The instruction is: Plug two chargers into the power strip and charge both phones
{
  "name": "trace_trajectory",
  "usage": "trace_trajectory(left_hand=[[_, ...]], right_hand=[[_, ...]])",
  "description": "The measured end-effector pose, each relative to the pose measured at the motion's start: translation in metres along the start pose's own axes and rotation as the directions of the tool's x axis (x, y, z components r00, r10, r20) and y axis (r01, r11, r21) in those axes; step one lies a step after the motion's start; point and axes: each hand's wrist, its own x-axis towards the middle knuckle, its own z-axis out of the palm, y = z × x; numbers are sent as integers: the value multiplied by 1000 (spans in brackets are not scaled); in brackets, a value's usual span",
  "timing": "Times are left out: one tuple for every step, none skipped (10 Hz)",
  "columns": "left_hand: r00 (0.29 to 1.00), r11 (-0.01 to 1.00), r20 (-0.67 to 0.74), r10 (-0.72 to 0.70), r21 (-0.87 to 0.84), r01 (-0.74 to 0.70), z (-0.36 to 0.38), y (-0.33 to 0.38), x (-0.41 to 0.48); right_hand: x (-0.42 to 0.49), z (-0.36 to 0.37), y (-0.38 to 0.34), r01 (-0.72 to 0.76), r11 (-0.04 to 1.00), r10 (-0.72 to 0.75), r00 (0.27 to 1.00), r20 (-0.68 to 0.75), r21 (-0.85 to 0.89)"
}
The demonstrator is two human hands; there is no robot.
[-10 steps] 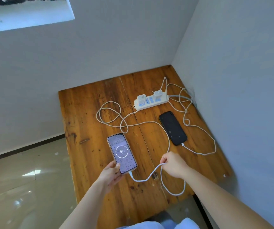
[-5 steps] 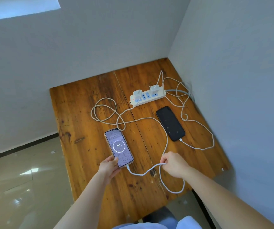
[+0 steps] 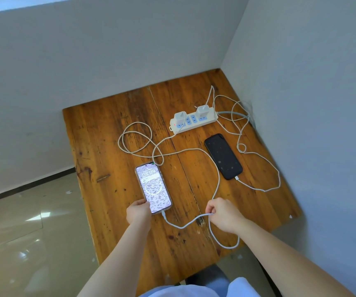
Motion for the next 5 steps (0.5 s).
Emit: trace_trajectory(left_hand=[[1000, 999, 9, 16, 40, -17, -2, 0, 3], [999, 997, -2, 44, 69, -43, -6, 2, 2], [997, 995, 21, 73, 74, -74, -12, 4, 0], [979, 962, 97, 178, 192, -194, -19, 2, -7], [945, 894, 151, 289, 310, -323, -27, -7, -17]], right_hand=[[-1, -1, -2, 7, 1000, -6, 1000, -10, 13], [-2, -1, -4, 14, 1000, -14, 1000, -21, 20], [-3, -1, -8, 34, 999, -33, 999, -36, 22], [-4, 1, -12, 39, 999, -38, 999, -30, 15], [-5, -1, -15, 54, 997, -51, 998, -45, 57]])
